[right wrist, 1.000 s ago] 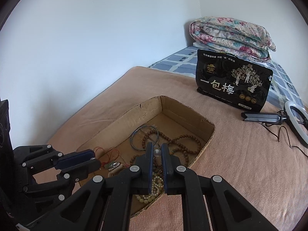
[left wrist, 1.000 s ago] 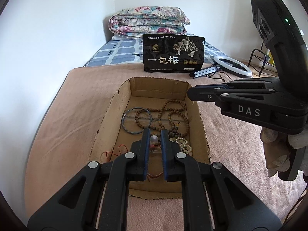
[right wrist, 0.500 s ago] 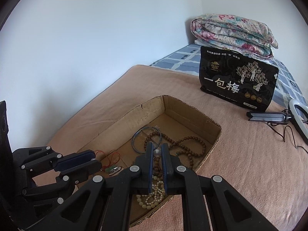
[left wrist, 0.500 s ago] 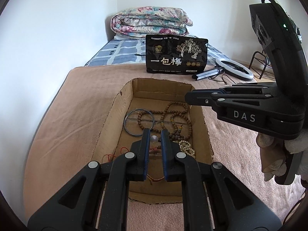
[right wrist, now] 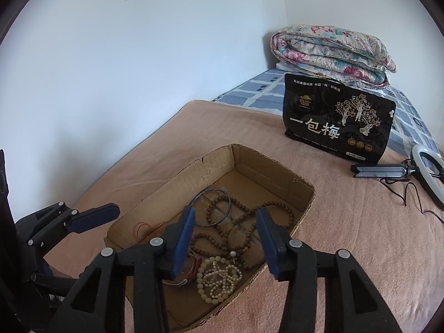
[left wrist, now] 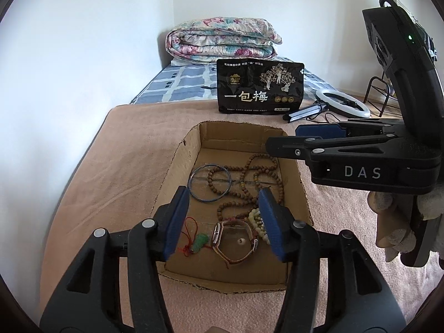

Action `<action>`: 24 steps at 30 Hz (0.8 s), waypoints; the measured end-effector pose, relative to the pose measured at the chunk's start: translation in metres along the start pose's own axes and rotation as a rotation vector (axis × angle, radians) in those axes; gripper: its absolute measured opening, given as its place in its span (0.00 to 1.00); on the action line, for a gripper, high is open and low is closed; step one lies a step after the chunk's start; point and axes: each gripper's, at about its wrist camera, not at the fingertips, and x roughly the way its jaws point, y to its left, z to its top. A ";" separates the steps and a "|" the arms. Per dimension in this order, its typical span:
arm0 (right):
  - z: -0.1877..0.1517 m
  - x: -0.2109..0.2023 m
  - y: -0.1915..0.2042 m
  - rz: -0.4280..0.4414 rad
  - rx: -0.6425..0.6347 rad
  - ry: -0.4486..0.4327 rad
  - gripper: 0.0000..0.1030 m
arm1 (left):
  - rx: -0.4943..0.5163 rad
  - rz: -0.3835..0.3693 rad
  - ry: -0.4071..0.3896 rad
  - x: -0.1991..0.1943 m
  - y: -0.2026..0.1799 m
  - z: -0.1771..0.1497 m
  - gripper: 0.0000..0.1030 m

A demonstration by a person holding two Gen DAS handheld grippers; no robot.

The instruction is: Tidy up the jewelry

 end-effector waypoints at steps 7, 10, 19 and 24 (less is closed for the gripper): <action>0.000 -0.015 0.000 -0.031 0.012 -0.035 0.79 | -0.015 0.005 -0.016 -0.012 0.002 0.001 0.52; 0.000 -0.024 0.002 -0.045 0.005 -0.051 0.86 | -0.010 0.009 -0.027 -0.020 0.001 0.002 0.52; 0.002 -0.048 0.006 -0.053 0.002 -0.079 0.89 | -0.002 0.025 -0.056 -0.039 -0.002 0.004 0.52; 0.003 -0.061 0.009 -0.061 -0.003 -0.092 0.89 | 0.006 0.035 -0.078 -0.052 -0.003 0.007 0.52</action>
